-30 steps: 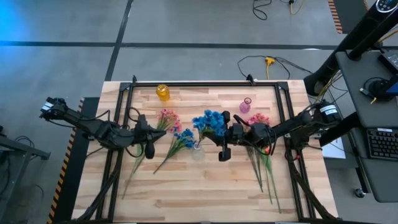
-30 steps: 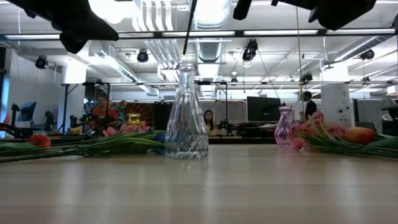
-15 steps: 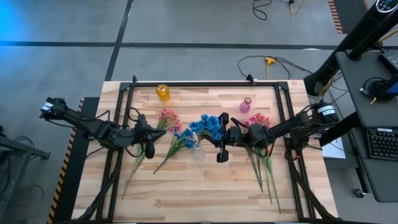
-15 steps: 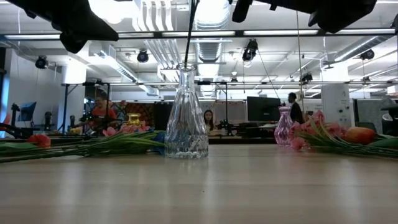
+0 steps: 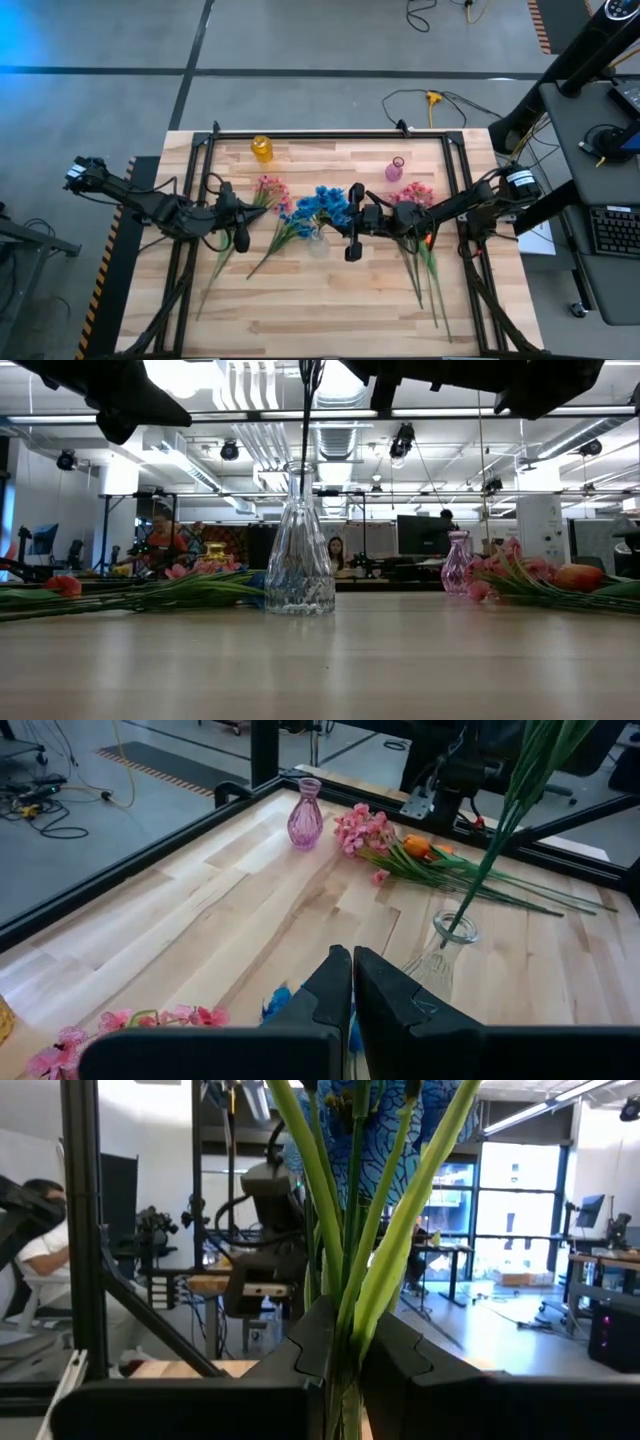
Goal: Sort flowers into vase by color
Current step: Put the right blue flowers into the transparent vase, then put the left orange tulip into the yellow vase
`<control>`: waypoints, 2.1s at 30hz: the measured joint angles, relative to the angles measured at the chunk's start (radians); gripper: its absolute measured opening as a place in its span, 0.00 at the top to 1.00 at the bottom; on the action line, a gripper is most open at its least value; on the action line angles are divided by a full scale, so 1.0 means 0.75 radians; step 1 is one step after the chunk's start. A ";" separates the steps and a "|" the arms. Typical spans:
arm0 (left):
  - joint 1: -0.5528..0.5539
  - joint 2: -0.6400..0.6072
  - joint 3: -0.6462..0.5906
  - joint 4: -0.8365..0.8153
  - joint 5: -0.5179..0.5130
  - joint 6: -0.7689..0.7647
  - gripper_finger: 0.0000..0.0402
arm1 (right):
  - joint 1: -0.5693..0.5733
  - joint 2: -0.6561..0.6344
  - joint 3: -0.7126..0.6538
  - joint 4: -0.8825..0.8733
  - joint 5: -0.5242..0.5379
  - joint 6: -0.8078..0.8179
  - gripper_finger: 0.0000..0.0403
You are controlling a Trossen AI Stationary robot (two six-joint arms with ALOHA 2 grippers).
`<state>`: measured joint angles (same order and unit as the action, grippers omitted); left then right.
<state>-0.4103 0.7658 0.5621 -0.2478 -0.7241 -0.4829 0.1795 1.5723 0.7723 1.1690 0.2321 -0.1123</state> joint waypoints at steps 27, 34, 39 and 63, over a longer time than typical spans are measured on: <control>0.000 0.000 0.001 0.001 -0.004 0.005 1.00 | -0.011 0.098 0.009 -0.004 0.007 -0.002 0.93; 0.000 0.000 0.001 0.001 -0.004 0.005 1.00 | -0.011 0.097 0.009 -0.005 0.009 0.014 0.84; 0.000 0.000 0.001 0.001 -0.004 0.005 1.00 | -0.011 0.096 0.009 -0.016 0.041 0.013 0.73; -0.001 0.000 0.001 0.001 -0.004 0.005 1.00 | -0.011 0.075 0.009 -0.196 0.040 0.081 0.42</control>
<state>-0.4107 0.7658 0.5625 -0.2474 -0.7273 -0.4793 0.1715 1.6289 0.7788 1.0220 0.2619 -0.0518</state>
